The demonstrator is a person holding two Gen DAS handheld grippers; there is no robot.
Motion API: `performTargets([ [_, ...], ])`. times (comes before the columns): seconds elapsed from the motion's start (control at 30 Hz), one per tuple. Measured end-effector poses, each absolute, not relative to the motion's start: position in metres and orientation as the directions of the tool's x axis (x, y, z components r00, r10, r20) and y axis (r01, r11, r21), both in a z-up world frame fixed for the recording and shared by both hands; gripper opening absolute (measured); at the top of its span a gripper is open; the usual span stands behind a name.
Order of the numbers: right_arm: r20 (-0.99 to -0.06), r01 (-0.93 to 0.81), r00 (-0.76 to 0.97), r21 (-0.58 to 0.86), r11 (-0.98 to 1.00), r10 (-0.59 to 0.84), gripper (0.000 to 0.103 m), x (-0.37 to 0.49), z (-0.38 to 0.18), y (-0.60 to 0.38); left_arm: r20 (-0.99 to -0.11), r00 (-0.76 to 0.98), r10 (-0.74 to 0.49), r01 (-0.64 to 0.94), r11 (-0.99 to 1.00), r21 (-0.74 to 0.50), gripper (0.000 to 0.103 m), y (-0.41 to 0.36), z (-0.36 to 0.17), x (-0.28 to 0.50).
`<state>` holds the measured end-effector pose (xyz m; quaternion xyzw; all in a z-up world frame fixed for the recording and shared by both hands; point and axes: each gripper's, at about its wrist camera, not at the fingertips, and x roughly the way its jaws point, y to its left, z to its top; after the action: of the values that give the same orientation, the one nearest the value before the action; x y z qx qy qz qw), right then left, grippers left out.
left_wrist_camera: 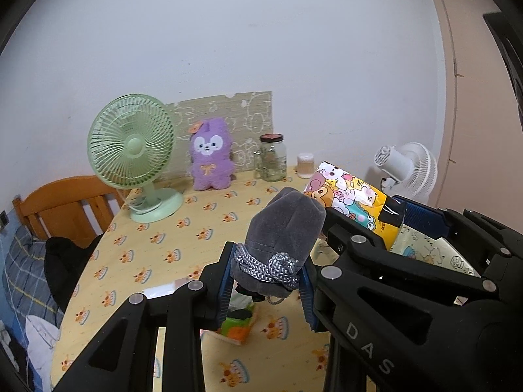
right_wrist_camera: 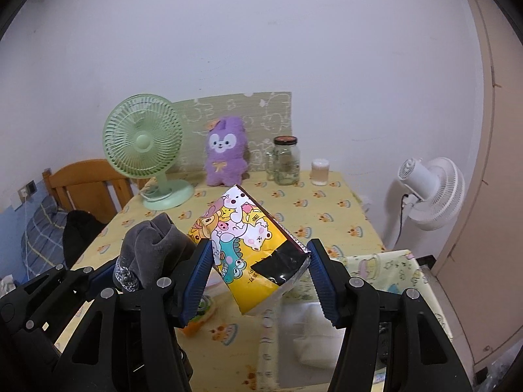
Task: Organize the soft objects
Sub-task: 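Carry the grey sock and snack bag toward the yellow patterned box with both tools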
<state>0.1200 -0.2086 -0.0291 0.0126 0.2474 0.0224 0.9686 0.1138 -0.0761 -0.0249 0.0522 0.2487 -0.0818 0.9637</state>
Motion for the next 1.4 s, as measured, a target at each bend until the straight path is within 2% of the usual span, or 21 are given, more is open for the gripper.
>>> performTargets([
  [0.77, -0.49, 0.107, 0.868, 0.038, 0.993, -0.075, 0.061, 0.118, -0.038, -0.288, -0.506, 0.82, -0.267, 0.343, 0.938, 0.06, 0.036, -0.153, -0.035, 0.126],
  [1.27, -0.579, 0.184, 0.811, 0.107, 0.977, -0.089, 0.062, 0.131, -0.076, -0.327, -0.604, 0.755, -0.256, 0.395, 0.912, 0.107, 0.038, -0.186, -0.067, 0.154],
  [1.37, -0.596, 0.19, 0.799, 0.119, 0.975, -0.083, 0.061, 0.133, -0.082, -0.33, -0.627, 0.736, -0.256, 0.41, 0.905, 0.111, 0.045, -0.189, -0.073, 0.159],
  [1.4, -0.6, 0.189, 0.796, 0.124, 0.974, -0.078, 0.061, 0.134, -0.084, -0.331, -0.631, 0.732, -0.255, 0.411, 0.905, 0.111, 0.055, -0.19, -0.074, 0.16],
])
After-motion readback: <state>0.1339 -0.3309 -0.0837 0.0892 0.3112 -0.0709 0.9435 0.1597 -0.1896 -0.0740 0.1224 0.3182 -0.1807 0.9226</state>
